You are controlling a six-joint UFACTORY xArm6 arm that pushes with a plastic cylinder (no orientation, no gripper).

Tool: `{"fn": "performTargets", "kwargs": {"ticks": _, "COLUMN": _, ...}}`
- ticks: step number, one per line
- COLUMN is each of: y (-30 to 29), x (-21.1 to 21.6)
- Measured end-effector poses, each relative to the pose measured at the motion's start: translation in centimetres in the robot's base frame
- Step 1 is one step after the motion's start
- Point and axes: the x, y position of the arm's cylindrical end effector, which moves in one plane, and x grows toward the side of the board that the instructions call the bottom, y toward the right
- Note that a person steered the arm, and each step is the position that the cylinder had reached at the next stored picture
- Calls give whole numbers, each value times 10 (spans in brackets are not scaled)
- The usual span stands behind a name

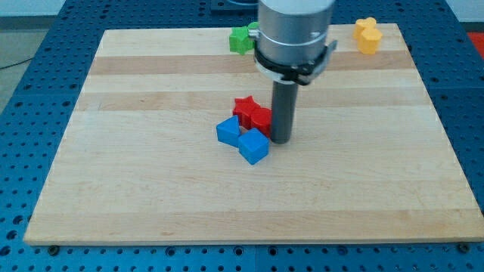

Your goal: Slide the red star to the bottom of the green circle

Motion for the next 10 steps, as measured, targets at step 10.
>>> {"fn": "performTargets", "kwargs": {"ticks": 10, "y": -64, "x": -153}}
